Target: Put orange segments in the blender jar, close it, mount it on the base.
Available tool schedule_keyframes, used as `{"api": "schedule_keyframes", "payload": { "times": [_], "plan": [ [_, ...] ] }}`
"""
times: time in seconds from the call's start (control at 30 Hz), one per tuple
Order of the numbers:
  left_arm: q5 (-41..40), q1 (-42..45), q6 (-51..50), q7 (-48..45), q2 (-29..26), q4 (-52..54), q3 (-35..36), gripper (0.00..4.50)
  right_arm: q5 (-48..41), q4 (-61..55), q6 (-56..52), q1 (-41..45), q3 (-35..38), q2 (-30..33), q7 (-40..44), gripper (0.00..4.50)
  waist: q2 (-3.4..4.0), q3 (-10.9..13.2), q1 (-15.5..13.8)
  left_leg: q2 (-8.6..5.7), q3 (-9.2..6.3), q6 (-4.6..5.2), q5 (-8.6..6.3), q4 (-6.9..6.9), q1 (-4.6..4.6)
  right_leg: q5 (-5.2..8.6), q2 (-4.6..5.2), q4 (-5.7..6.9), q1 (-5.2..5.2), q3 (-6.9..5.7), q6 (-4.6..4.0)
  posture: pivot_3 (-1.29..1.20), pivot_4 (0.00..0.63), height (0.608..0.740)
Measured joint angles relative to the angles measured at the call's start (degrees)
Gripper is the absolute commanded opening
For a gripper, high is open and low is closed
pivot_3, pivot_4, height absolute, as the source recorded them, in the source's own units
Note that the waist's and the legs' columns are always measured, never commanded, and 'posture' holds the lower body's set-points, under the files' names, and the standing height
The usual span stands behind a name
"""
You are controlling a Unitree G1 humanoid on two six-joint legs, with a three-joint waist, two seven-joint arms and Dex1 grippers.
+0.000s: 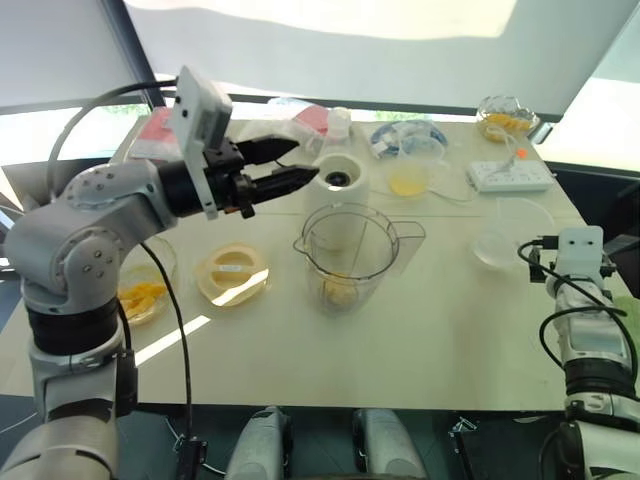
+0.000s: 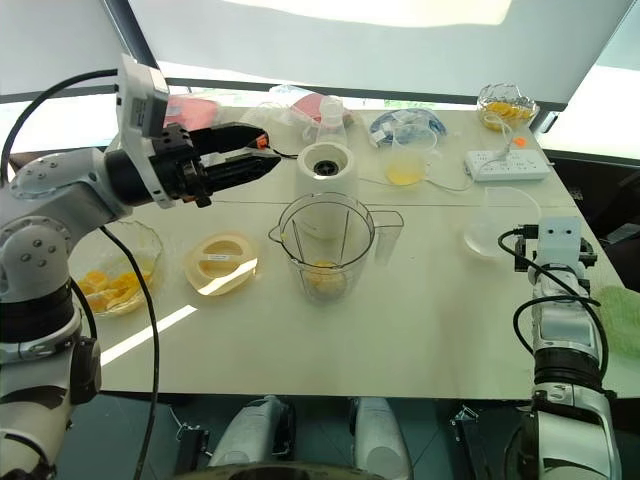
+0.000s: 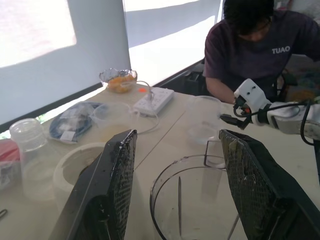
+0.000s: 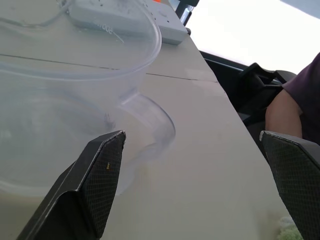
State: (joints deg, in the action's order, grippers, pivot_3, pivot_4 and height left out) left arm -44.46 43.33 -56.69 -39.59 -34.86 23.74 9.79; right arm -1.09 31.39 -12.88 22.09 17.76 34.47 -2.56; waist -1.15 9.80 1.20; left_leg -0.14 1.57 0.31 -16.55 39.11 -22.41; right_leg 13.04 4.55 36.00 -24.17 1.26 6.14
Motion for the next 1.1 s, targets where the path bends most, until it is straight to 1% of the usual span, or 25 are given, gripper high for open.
{"api": "schedule_keyframes", "payload": {
  "times": [0.13, 0.27, 0.3, 0.33, 0.37, 0.53, 0.57, 0.9, 1.0, 1.1],
  "plan": [
    [0.0, 0.0, 1.0, 0.3, 0.0, 0.0, -0.7, 2.70, -0.2, 6.0, 2.1, 3.2, 0.1, -0.9, -0.5, 4.50, 0.00, 0.0, 0.2, 0.00, 0.01, 0.00, 0.00, 0.00, 0.00, 0.00, 0.00, 0.00, 0.00, 0.01, -0.01, 0.00, 0.150, 0.740],
    [0.0, -0.2, 1.3, 0.5, 0.0, 0.1, -1.7, 2.70, -0.6, 12.0, 4.1, 7.6, 0.4, -1.8, -0.6, 4.50, 0.00, 0.0, 1.1, 0.00, 0.01, -0.01, 0.00, 0.00, 0.00, -0.02, 0.00, 0.00, 0.00, 0.02, 0.02, 0.00, 0.150, 0.740],
    [-0.1, -0.3, 1.3, 0.5, -0.1, 0.2, -1.8, 2.77, -0.8, 12.9, 4.6, 8.1, 0.4, -1.9, -0.6, 3.93, 0.00, 0.0, 1.2, 0.00, 0.00, -0.01, 0.00, -0.01, 0.00, -0.04, 0.00, 0.00, 0.00, 0.02, 0.07, 0.00, 0.150, 0.740],
    [-0.3, -0.5, 1.2, 0.5, -0.5, 0.4, -1.8, 2.77, -0.9, 14.1, 5.2, 8.7, 0.4, -1.9, -0.6, 3.60, 0.00, 0.0, 1.4, 0.00, 0.00, -0.01, 0.00, -0.04, 0.00, -0.05, 0.00, 0.00, -0.01, 0.02, 0.09, 0.00, 0.150, 0.740],
    [-0.5, -0.8, 1.2, 0.4, -1.2, 0.7, -1.8, 2.77, -1.0, 14.8, 5.8, 9.0, 0.4, -2.0, -0.6, 3.11, 0.01, 0.0, 1.4, 0.00, 0.00, -0.01, 0.00, -0.06, 0.00, -0.06, 0.00, 0.00, -0.02, 0.02, 0.10, 0.00, 0.150, 0.740],
    [-2.1, -3.1, 0.9, -1.3, -4.6, 2.3, -1.8, 2.77, -1.1, 17.1, 7.6, 9.9, 0.0, -2.4, -0.5, 0.39, 0.05, 0.0, 1.3, 0.01, -0.02, -0.01, 0.00, -0.11, -0.01, -0.06, 0.00, 0.00, -0.03, 0.01, 0.10, 0.00, 0.150, 0.740],
    [-2.3, -3.2, 0.9, -1.3, -4.8, 2.3, -1.8, 2.77, -1.1, 17.3, 8.0, 10.0, 0.0, -2.5, -0.5, 0.05, 0.05, 0.0, 1.1, 0.00, -0.02, -0.01, 0.00, -0.10, -0.01, -0.06, 0.02, 0.00, -0.03, 0.00, 0.10, 0.00, 0.150, 0.740],
    [-2.8, -3.2, 0.9, -0.7, -6.6, 2.4, -1.8, 2.77, -1.5, 17.8, 9.5, 10.8, -0.4, -2.8, -0.5, 0.05, 0.02, 0.0, 1.3, -0.01, -0.03, -0.01, 0.00, -0.09, 0.00, -0.05, 0.02, -0.05, 0.03, 0.00, 0.08, 0.00, 0.150, 0.740],
    [-3.2, -3.3, 0.9, -1.8, -8.6, 2.3, -1.7, 2.77, -2.2, 17.6, 9.5, 10.8, -0.3, -2.8, 0.0, 0.05, 0.02, 0.0, 1.3, -0.01, -0.03, -0.01, 0.00, -0.09, 0.00, -0.03, 0.02, -0.05, 0.03, 0.01, 0.05, 0.00, 0.150, 0.740],
    [-4.2, -4.5, 0.9, -3.9, -11.2, 1.9, -0.2, 2.77, -3.7, 14.9, 8.5, 10.7, 0.1, -2.8, 1.8, 0.05, 0.09, 0.1, 1.5, 0.00, -0.01, -0.01, 0.00, -0.09, 0.00, -0.03, 0.02, -0.05, 0.00, 0.01, 0.06, 0.00, 0.150, 0.740]
  ]
}}
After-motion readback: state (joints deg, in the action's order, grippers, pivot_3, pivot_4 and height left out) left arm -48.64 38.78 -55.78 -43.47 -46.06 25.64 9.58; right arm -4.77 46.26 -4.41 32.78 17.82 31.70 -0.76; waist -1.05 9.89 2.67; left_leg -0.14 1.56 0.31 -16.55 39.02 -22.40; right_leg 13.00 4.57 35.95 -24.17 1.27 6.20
